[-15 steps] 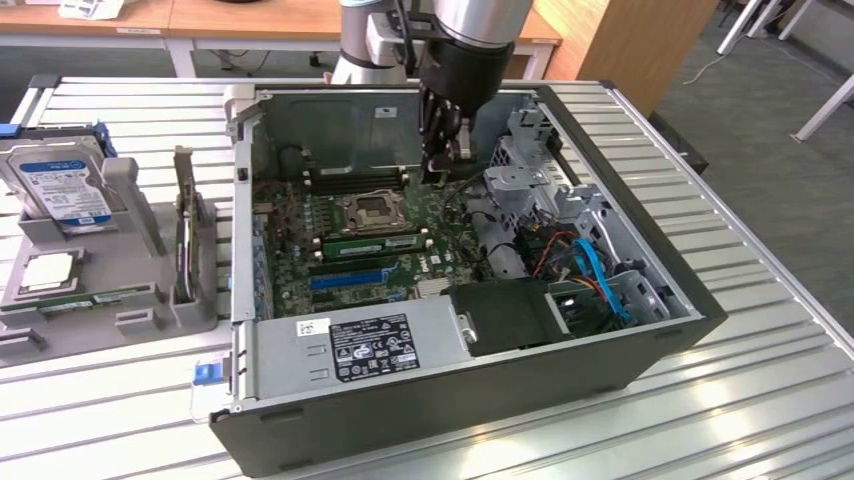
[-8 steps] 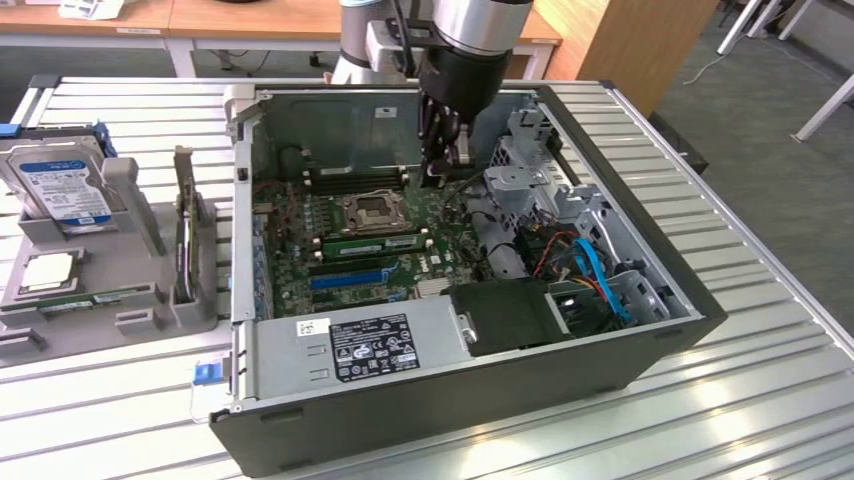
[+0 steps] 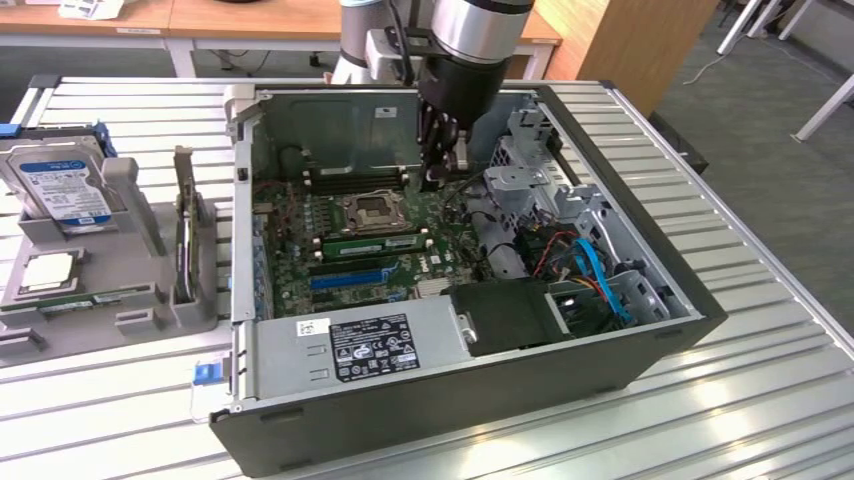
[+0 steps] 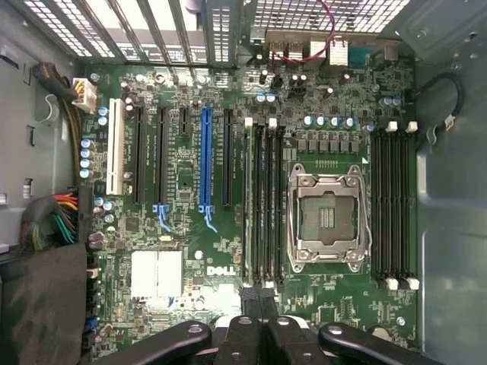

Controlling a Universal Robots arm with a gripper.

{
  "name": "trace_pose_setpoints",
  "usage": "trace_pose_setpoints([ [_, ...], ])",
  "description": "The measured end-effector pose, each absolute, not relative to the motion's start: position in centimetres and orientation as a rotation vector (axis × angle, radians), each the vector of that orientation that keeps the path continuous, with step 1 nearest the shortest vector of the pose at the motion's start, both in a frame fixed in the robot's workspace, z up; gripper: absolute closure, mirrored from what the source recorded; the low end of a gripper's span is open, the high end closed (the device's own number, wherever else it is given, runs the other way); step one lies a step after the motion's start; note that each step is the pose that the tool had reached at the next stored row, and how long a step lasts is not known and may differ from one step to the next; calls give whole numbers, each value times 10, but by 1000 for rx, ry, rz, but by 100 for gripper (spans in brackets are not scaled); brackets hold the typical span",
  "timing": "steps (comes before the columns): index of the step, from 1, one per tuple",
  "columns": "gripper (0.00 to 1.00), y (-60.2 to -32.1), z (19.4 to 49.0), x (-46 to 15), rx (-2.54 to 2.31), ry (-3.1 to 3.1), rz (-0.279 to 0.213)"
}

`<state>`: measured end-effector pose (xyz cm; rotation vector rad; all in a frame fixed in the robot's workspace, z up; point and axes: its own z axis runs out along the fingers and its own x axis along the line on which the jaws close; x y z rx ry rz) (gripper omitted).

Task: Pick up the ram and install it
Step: 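Press down the ram until it locks into place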

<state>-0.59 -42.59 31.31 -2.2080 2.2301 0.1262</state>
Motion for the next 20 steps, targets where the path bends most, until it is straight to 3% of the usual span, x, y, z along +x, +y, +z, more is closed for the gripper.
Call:
trace_pose_setpoints([
  [20, 90, -426, 297, -6, -2208, 2230, 126],
])
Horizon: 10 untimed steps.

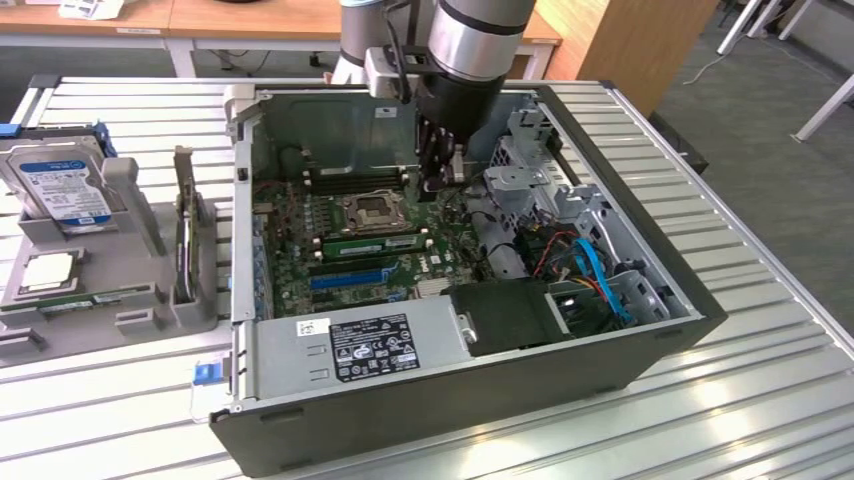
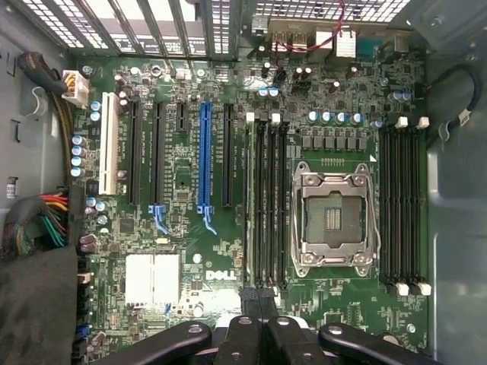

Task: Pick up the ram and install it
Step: 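Press down the ram until it locks into place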

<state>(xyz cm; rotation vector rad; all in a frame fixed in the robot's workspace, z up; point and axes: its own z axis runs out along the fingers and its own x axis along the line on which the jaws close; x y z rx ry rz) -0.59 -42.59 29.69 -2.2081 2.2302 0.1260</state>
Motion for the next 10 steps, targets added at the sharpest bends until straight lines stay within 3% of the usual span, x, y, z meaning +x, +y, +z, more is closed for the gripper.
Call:
trace_pose_setpoints([
  [10, 90, -426, 284, -6, -2208, 2230, 126],
])
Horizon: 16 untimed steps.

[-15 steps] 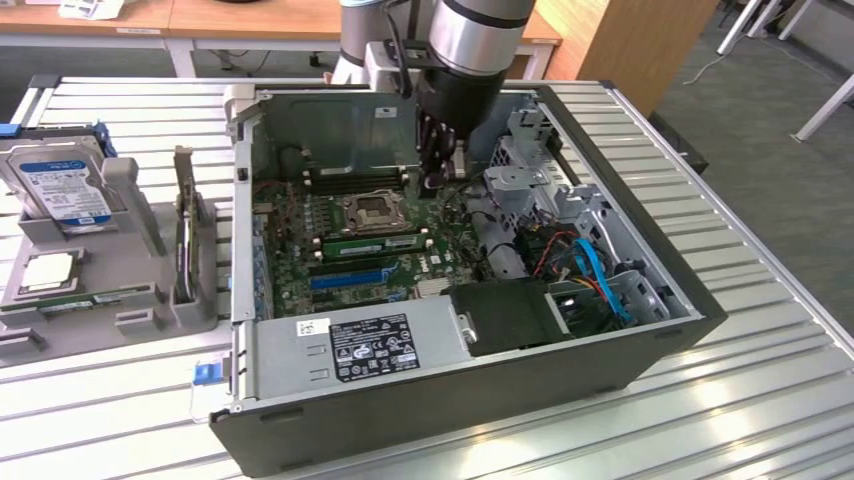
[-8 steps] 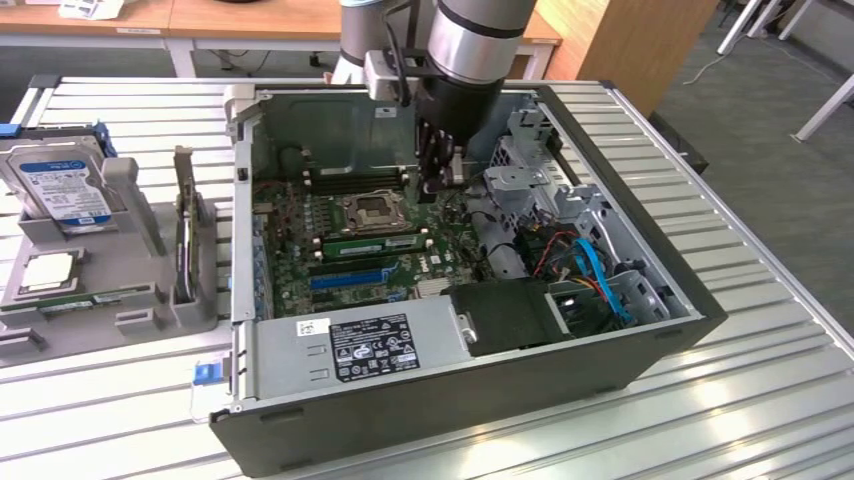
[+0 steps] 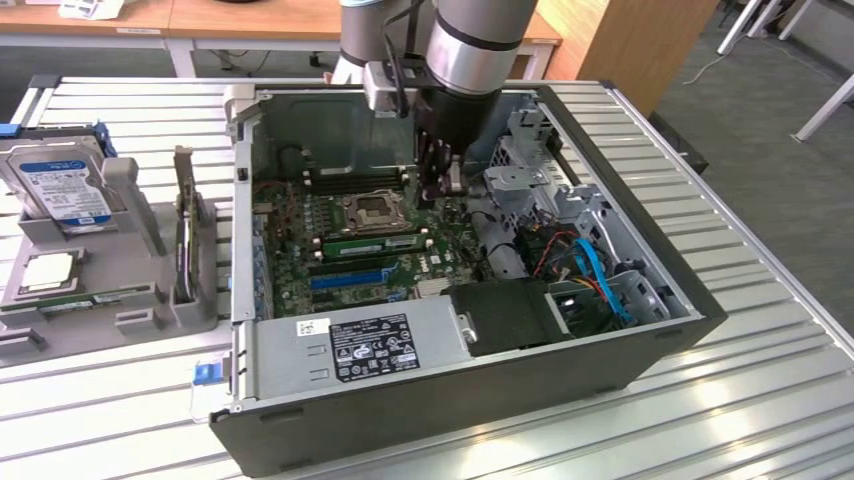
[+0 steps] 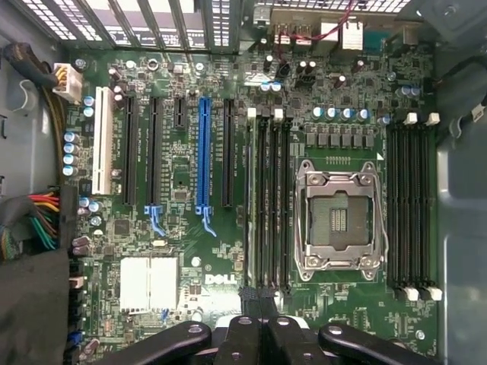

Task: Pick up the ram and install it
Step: 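Press down the ram until it locks into place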

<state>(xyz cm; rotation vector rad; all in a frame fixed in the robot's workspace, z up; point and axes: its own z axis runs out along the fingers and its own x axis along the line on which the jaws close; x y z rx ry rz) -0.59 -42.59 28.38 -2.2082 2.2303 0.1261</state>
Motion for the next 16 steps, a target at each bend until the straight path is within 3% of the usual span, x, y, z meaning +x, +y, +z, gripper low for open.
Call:
trace_pose_setpoints([
  [16, 90, -426, 263, -6, -2208, 2231, 126],
])
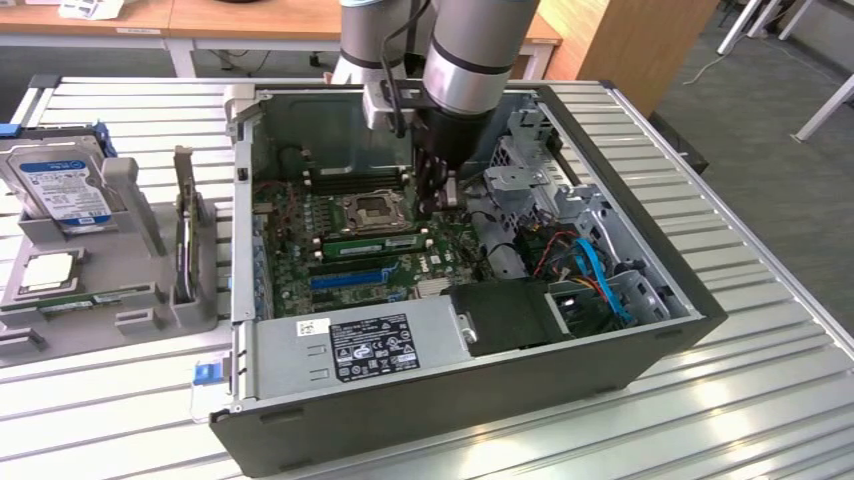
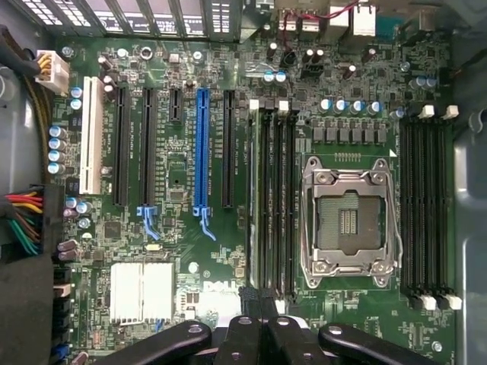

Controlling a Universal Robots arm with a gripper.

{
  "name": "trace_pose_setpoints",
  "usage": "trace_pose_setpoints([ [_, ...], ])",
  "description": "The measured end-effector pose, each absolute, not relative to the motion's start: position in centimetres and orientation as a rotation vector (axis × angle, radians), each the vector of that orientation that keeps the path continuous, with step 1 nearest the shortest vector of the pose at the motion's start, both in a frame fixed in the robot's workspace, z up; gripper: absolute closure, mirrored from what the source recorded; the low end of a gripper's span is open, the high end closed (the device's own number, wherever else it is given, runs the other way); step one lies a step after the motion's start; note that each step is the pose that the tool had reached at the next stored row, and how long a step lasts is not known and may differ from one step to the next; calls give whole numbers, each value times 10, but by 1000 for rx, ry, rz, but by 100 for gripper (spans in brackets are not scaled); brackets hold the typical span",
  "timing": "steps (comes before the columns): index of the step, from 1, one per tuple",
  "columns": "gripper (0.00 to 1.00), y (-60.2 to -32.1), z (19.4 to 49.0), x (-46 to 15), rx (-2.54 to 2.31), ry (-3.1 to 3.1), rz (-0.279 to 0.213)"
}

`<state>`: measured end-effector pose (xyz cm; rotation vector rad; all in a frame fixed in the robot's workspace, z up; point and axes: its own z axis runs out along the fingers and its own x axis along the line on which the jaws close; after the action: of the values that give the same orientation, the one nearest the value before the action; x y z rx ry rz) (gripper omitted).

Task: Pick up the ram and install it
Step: 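Press down the ram until it locks into place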

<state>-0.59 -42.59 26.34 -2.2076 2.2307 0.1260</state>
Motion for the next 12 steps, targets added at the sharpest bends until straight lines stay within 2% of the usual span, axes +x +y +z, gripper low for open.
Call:
trace_pose_setpoints([
  [12, 90, -426, 251, -6, -2208, 2231, 126],
])
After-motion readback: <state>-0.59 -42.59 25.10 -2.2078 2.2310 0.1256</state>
